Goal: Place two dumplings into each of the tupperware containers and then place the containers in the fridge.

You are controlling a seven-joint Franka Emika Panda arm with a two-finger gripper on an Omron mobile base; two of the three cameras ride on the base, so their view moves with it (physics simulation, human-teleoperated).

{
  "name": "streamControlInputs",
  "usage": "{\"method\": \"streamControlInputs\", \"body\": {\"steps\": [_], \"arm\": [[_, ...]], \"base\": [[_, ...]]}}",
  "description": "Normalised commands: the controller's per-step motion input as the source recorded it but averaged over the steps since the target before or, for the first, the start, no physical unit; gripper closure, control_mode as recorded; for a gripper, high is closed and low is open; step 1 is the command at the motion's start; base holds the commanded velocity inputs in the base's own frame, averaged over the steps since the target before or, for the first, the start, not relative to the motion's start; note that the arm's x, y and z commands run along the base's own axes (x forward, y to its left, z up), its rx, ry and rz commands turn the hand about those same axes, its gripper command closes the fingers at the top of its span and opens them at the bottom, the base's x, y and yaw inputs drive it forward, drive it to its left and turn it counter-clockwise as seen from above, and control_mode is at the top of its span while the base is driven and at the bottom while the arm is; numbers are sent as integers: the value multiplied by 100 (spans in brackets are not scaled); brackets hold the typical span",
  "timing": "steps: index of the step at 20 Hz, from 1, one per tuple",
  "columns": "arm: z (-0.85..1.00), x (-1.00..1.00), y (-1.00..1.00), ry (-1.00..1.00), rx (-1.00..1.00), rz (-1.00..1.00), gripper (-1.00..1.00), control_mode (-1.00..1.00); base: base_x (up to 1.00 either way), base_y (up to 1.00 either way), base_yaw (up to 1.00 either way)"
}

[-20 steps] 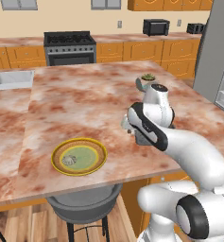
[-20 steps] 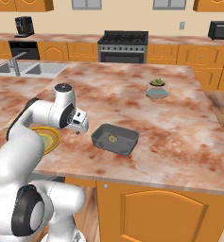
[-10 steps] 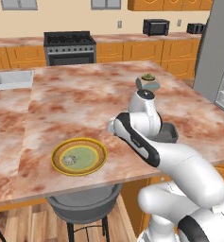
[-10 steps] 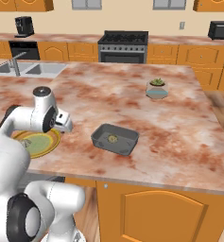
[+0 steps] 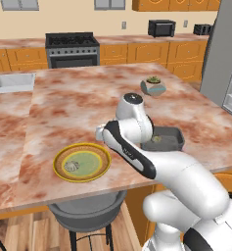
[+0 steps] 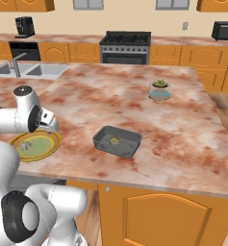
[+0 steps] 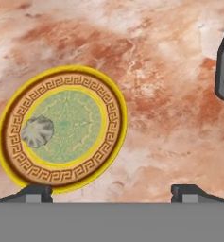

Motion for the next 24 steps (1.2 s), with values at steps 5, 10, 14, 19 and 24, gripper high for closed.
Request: {"method": "streamControlInputs", "body": {"steps": [5, 10, 14, 19, 24], "arm": [[0, -1, 37, 0, 0, 6, -100, -100], [0, -3, 47, 0, 0, 10, -100, -100], [0, -1, 71, 3, 0, 9, -100, -100], [-2, -10, 41, 2, 0, 14, -100, -100], [-25, -8, 41, 0, 0, 2, -100, -100]], "base": [[0, 0, 0], [0, 0, 0], [0, 0, 0], [0, 0, 0], [0, 0, 0]]}}
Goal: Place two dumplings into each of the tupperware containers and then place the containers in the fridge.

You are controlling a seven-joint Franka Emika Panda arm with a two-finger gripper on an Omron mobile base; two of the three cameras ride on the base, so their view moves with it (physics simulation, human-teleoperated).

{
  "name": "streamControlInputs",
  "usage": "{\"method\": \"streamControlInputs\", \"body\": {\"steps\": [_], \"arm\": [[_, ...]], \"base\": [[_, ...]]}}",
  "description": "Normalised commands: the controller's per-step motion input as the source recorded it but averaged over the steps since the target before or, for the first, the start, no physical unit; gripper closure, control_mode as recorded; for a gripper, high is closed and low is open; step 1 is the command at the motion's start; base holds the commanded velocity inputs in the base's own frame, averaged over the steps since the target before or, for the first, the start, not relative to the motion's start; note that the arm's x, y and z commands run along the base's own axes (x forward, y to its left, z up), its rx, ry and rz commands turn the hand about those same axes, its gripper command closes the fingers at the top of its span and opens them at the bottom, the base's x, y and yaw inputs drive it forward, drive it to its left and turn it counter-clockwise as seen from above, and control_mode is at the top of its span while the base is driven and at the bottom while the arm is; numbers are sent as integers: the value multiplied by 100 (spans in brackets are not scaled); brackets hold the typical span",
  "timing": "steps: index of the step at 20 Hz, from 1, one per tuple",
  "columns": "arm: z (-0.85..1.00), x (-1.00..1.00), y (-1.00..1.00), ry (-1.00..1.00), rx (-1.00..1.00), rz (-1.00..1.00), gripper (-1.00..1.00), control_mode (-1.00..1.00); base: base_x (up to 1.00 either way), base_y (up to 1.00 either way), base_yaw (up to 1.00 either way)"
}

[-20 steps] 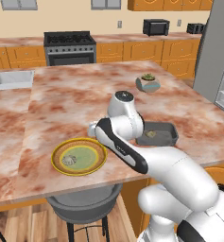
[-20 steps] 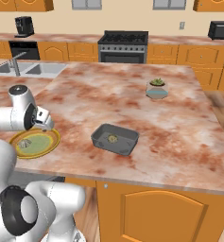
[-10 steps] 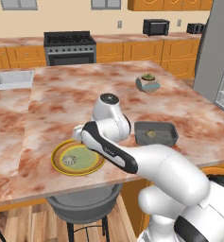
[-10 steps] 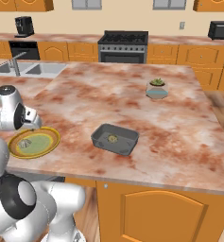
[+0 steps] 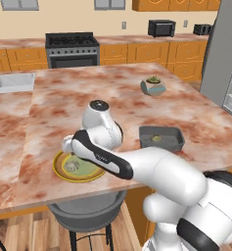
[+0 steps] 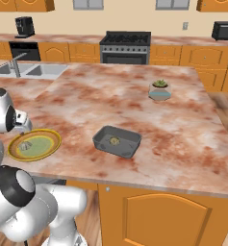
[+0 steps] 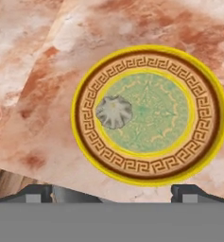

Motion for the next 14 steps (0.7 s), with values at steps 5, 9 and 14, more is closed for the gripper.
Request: {"method": "streamControlInputs", "body": {"steps": [5, 9, 14], "arm": [[-53, 0, 5, 0, 0, 0, -100, -100], [-47, 2, 11, 0, 0, 0, -100, -100], [-42, 20, 26, 0, 0, 0, -100, -100]], "base": [[0, 0, 0], [0, 0, 0], [0, 0, 0]]}}
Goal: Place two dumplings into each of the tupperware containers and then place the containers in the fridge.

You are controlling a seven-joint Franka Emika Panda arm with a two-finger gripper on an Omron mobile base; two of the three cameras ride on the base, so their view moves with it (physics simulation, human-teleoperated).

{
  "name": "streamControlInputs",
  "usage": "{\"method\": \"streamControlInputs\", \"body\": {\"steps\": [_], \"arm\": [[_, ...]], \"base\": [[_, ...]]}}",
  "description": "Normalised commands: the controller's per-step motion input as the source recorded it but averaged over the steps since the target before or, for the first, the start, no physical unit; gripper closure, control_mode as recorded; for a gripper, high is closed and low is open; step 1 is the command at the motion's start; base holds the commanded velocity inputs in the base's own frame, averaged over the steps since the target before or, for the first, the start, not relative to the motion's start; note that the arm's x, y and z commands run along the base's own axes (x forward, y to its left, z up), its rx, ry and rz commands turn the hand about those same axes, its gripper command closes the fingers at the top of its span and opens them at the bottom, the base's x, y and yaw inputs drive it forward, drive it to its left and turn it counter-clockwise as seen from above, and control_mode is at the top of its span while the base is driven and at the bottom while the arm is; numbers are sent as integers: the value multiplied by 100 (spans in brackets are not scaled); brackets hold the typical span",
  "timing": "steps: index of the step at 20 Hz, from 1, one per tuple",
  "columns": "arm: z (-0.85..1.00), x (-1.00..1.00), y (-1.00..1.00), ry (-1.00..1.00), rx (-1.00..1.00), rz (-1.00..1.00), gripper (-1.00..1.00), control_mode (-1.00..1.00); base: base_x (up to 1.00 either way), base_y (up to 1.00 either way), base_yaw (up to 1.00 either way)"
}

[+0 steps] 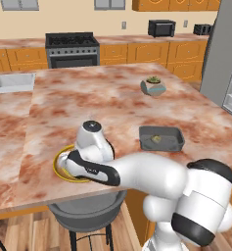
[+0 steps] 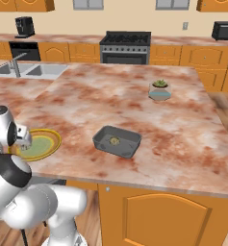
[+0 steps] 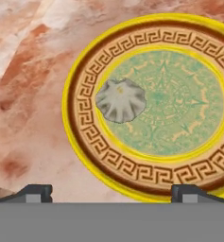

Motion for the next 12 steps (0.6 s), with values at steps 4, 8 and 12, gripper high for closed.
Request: {"method": "streamControlInputs", "body": {"steps": [4, 8, 12], "arm": [[-18, 32, 13, 0, -1, 0, -100, -100], [0, 39, 1, 0, 0, -3, -100, -100], [-23, 6, 5, 0, -1, -2, -100, -100]], "base": [[0, 0, 0], [0, 0, 0], [0, 0, 0]]}}
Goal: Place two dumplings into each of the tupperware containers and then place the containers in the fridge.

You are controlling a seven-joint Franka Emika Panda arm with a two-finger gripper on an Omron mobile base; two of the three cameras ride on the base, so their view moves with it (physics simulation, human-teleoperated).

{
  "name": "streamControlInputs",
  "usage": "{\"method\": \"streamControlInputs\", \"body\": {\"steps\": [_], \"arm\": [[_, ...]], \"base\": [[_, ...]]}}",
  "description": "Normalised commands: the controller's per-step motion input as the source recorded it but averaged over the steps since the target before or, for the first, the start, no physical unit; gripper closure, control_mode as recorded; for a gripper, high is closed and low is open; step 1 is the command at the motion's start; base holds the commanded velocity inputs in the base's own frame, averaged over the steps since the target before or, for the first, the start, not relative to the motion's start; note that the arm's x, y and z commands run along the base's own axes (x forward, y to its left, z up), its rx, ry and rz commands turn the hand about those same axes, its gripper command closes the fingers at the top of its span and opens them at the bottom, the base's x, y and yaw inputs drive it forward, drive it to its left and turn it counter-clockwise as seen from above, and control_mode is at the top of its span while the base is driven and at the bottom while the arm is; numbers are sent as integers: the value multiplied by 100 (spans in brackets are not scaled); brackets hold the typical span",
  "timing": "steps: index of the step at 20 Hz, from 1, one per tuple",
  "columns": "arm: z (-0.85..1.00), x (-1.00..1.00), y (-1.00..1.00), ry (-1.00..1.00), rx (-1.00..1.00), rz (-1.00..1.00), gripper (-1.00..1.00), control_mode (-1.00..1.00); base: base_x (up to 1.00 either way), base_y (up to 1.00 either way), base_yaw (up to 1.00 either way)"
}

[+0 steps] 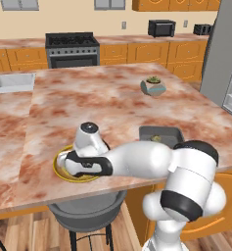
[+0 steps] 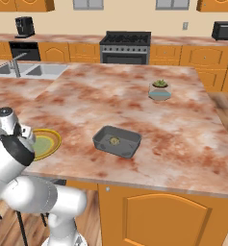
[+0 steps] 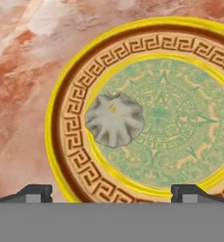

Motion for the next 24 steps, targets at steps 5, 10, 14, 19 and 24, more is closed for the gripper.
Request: {"method": "streamControlInputs", "body": {"steps": [5, 10, 14, 19, 24], "arm": [[-36, 1, 19, 0, -4, -3, -100, -100], [-6, 28, 5, -5, -1, -7, -100, -100], [-8, 29, 1, 0, 0, -7, -100, -100], [-34, 16, 19, 0, 0, -5, -100, -100], [-8, 22, 26, 0, 0, -3, -100, -100]], "base": [[0, 0, 0], [0, 0, 0], [0, 0, 0], [0, 0, 0], [0, 0, 0]]}}
